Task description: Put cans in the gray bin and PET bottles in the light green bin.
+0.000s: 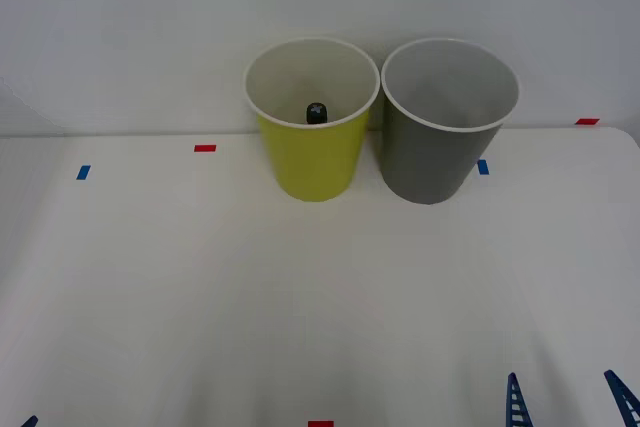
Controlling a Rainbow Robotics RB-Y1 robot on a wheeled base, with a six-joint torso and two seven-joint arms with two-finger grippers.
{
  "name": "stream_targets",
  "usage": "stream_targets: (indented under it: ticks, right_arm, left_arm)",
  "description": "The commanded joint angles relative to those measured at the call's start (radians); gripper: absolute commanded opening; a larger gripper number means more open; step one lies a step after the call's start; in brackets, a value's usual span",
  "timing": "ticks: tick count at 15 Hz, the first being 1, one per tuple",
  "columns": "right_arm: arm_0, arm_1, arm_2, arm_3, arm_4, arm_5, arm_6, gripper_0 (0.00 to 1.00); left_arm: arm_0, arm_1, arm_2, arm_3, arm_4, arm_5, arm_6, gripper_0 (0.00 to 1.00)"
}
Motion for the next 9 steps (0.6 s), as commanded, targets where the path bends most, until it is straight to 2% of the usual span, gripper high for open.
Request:
stream_targets:
  ticks: [1, 9]
  right_arm:
    - [0.0, 0.0, 0.0, 0.0, 0.0, 0.0, 0.0, 0.97]
    - [0.0, 0.0, 0.0, 0.0, 0.0, 0.0, 0.0, 0.97]
  left_arm:
    - [0.0, 0.0, 0.0, 0.0, 0.0, 0.0, 0.0, 1.0]
    - [0.0, 0.0, 0.0, 0.0, 0.0, 0.0, 0.0, 1.0]
